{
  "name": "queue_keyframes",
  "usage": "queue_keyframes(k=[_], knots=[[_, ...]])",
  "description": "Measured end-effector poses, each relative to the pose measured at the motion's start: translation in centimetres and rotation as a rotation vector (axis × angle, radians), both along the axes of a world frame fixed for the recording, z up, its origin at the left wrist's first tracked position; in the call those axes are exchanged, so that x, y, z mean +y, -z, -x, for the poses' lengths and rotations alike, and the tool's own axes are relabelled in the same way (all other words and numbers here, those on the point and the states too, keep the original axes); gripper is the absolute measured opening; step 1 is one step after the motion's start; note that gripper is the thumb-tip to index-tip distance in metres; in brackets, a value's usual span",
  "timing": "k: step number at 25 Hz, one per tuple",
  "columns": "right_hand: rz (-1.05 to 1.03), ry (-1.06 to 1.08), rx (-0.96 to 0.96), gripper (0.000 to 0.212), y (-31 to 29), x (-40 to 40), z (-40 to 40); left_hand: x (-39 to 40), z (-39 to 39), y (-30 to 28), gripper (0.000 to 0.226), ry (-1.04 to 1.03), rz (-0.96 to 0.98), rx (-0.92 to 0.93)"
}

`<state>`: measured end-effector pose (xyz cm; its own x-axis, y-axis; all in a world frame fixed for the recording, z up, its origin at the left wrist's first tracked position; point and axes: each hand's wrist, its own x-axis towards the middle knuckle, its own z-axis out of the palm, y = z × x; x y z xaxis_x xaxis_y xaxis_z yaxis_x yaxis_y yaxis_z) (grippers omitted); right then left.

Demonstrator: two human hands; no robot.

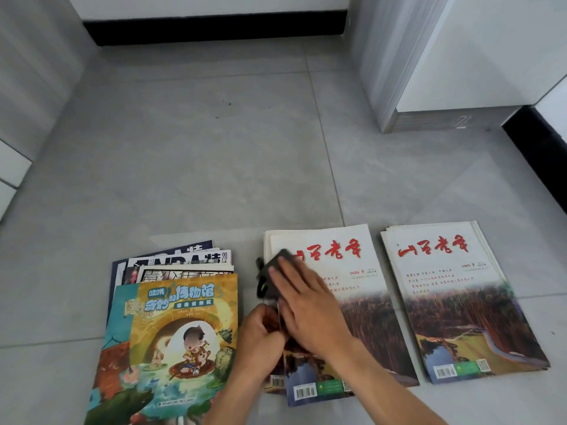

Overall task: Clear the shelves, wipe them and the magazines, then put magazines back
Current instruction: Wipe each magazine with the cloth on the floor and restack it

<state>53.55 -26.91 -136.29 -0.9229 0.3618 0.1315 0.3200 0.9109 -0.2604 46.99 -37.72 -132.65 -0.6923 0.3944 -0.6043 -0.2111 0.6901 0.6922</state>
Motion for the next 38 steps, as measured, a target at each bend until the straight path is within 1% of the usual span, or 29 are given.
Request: queue_keyframes(k=[1, 2, 3, 6, 7, 8, 11, 12, 13, 14, 16, 17, 18, 19, 20, 22, 23, 24, 25, 26, 28, 29, 30, 31, 34, 35, 36, 37, 38], knots=[[-0.012, -0.116, 0.015, 0.057, 0.3, 0.7, -0.2, -0.3, 0.1, 0.0, 0.017, -0.004, -0.010, 0.014], [-0.009, -0.136, 0.031, 0.056, 0.6, 2.1, -0.4, -0.4, 0.1, 0.0, 0.018, 0.002, -0.008, 0.028], [0.003, -0.050, 0.039, 0.055, 0.9, 3.7, -0.4, -0.4, 0.2, 0.0, 0.018, 0.015, 0.000, 0.040], [0.089, 0.494, 0.094, 0.053, 0.6, 6.2, 0.9, -0.2, 0.2, 0.0, 0.018, 0.028, 0.013, 0.049], [0.103, 0.536, 0.092, 0.054, 0.2, 5.3, 1.9, -0.1, 0.2, -0.1, 0.018, 0.024, 0.012, 0.051], [0.089, 0.458, 0.088, 0.056, 0.1, 3.9, 2.9, -0.2, 0.1, -0.2, 0.017, 0.021, 0.009, 0.057], [0.023, -0.084, 0.046, 0.055, 0.3, 1.6, 3.4, -0.2, 0.1, -0.2, 0.017, 0.021, -0.002, 0.055], [0.020, -0.152, 0.062, 0.054, 0.3, 3.0, 3.1, -0.3, 0.2, -0.1, 0.016, 0.024, -0.001, 0.048], [0.023, -0.115, 0.079, 0.054, 0.4, 4.9, 2.7, -0.3, 0.2, -0.1, 0.016, 0.029, 0.000, 0.040], [0.035, 0.021, 0.081, 0.053, 0.5, 6.7, 2.1, -0.4, 0.2, -0.1, 0.016, 0.038, 0.002, 0.033], [0.086, 0.413, 0.093, 0.052, 0.3, 10.1, 0.3, -0.5, 0.1, -0.2, 0.016, 0.052, 0.005, 0.032], [0.083, 0.538, 0.087, 0.052, 0.2, 10.3, -0.2, -0.5, 0.2, -0.3, 0.017, 0.055, 0.006, 0.038], [0.067, 0.586, 0.080, 0.054, 0.2, 9.5, -0.2, -0.4, 0.2, -0.3, 0.017, 0.054, 0.009, 0.043], [0.048, 0.554, 0.079, 0.055, 0.3, 7.8, 0.1, -0.4, 0.2, -0.4, 0.017, 0.050, 0.010, 0.045], [0.028, 0.433, 0.071, 0.056, 0.3, 5.7, 0.4, -0.3, 0.2, -0.4, 0.018, 0.044, 0.009, 0.044], [0.015, 0.081, 0.043, 0.057, 0.2, 2.9, 0.1, -0.3, 0.2, -0.3, 0.018, 0.033, -0.003, 0.038], [0.001, -0.048, 0.034, 0.056, 0.3, 3.1, -0.4, -0.3, 0.3, -0.3, 0.017, 0.033, -0.012, 0.029], [-0.003, -0.092, 0.042, 0.056, 0.6, 4.3, -1.1, -0.4, 0.4, -0.3, 0.016, 0.034, -0.019, 0.017], [-0.004, -0.035, 0.044, 0.055, 0.9, 5.9, -1.8, -0.5, 0.4, -0.3, 0.015, 0.037, -0.025, 0.004], [0.020, 0.125, 0.050, 0.055, 1.0, 7.5, -2.5, -0.6, 0.5, -0.1, 0.013, 0.042, -0.027, -0.007], [0.117, 0.562, 0.092, 0.055, 0.7, 9.6, -3.4, -0.8, 0.7, -0.1, 0.011, 0.049, -0.030, -0.024], [0.129, 0.691, 0.090, 0.056, 0.3, 9.2, -2.7, -0.9, 0.8, -0.1, 0.011, 0.051, -0.031, -0.032], [0.115, 0.704, 0.078, 0.057, -0.1, 8.1, -1.6, -0.9, 0.9, 0.0, 0.012, 0.052, -0.028, -0.036], [0.087, 0.607, 0.063, 0.061, -0.3, 6.4, -0.5, -0.9, 0.9, 0.0, 0.012, 0.050, -0.026, -0.035], [0.024, 0.061, 0.038, 0.060, -0.1, 1.3, 1.2, -0.8, 0.8, -0.1, 0.016, 0.035, -0.043, -0.015], [0.034, -0.064, 0.030, 0.058, 0.0, 1.1, 1.0, -0.9, 0.7, -0.1, 0.018, 0.038, -0.049, -0.008], [0.057, -0.131, 0.040, 0.056, 0.1, 2.0, 0.4, -1.0, 0.7, -0.1, 0.017, 0.037, -0.050, -0.004], [0.063, -0.125, 0.051, 0.055, 0.4, 3.4, -0.3, -1.1, 0.7, -0.1, 0.015, 0.033, -0.047, -0.006], [0.056, -0.044, 0.064, 0.053, 0.6, 4.9, -1.3, -1.1, 0.7, -0.1, 0.013, 0.029, -0.042, -0.008]])
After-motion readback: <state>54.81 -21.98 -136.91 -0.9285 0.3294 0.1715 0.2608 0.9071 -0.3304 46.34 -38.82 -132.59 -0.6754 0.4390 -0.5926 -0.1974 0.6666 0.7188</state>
